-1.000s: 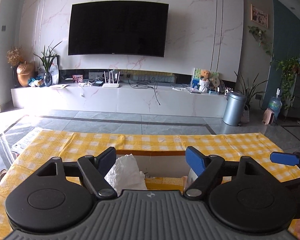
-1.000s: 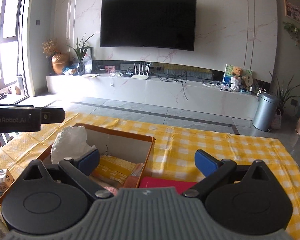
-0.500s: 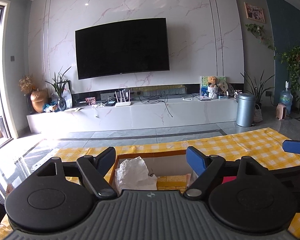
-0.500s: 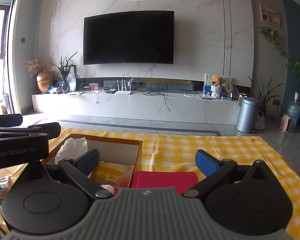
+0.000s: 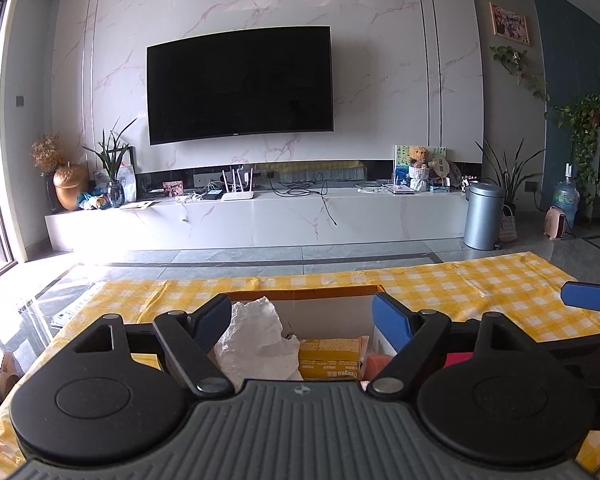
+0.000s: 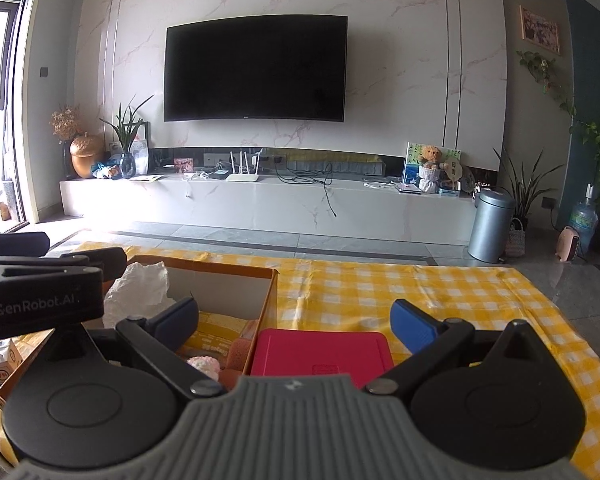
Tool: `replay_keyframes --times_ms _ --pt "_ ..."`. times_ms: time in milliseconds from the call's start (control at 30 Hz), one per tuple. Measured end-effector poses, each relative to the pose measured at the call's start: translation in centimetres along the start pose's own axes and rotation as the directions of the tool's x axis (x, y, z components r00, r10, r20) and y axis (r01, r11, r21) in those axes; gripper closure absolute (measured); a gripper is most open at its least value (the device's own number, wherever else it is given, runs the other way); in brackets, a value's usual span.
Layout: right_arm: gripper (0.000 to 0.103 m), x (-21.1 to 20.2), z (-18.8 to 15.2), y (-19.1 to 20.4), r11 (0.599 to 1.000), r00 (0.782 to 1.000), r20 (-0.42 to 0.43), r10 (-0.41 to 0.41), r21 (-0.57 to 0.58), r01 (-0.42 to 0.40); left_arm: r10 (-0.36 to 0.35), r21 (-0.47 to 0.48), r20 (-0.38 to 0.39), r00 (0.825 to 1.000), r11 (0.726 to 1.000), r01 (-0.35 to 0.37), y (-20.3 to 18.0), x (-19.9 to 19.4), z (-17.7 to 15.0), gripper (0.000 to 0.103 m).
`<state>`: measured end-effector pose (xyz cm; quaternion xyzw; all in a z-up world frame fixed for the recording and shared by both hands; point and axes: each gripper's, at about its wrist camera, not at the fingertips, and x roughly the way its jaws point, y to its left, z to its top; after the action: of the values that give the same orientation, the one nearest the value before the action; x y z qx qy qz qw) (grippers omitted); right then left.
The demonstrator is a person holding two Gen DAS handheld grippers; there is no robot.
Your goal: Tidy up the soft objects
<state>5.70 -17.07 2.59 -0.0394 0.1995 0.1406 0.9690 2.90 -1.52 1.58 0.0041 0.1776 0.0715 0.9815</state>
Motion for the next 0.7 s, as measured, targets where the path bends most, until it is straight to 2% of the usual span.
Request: replay_keyframes --times_ms 300,700 --pt "0.003 0.28 -0.12 0.17 1.000 1.000 -0.011 -0.009 -0.020 0.008 0.028 0.018 0.005 1.000 0.999 -0.028 -0.41 -0.17 -0.43 0.009" --pt "0.003 0.39 -0.03 0.28 0.999 1.000 -0.016 -0.011 -0.031 0.011 0.021 0.021 -0.006 1.000 1.000 -0.021 -0.29 -0.15 -0.55 0.010"
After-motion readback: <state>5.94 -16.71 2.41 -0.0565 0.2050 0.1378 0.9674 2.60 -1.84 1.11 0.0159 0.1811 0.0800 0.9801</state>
